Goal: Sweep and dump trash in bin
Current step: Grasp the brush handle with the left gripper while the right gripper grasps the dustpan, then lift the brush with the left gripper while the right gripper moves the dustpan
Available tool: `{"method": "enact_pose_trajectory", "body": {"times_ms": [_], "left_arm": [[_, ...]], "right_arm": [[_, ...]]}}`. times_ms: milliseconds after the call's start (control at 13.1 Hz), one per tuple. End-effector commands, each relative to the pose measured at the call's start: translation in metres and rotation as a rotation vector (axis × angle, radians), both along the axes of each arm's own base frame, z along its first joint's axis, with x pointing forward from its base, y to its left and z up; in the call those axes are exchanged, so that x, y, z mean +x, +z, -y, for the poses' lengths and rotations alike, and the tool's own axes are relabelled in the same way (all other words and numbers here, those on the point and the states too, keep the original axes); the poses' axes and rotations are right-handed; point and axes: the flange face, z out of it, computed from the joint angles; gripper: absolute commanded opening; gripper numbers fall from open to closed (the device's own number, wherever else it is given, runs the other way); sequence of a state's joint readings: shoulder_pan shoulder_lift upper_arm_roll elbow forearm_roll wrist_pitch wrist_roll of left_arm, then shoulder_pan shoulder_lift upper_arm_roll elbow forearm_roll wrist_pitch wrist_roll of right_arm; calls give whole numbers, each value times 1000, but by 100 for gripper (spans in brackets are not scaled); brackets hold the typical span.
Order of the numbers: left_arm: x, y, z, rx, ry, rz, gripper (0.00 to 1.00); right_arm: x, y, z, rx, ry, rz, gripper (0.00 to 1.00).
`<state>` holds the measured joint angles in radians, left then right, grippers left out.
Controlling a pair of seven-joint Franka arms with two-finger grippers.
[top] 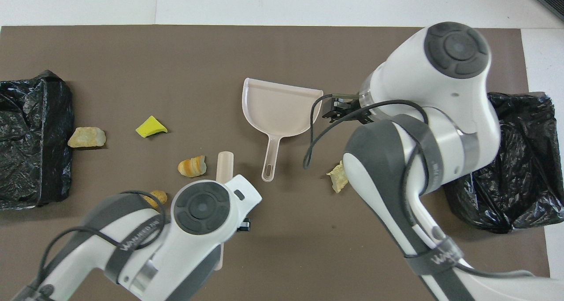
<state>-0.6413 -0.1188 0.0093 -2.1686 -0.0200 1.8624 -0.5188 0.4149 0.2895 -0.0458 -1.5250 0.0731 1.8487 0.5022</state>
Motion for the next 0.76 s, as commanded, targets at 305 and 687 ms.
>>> {"method": "enact_pose_trajectory", "body": {"times_ms": [305,687], "left_arm": [[95,15,-173,30,-62,36,0],[129,6,-292,145,-30,102,0]], "right_arm": [[-5,-50,-84,51,-38,-40,100],[-35,-100,-141,-14,73,-86,100]]}}
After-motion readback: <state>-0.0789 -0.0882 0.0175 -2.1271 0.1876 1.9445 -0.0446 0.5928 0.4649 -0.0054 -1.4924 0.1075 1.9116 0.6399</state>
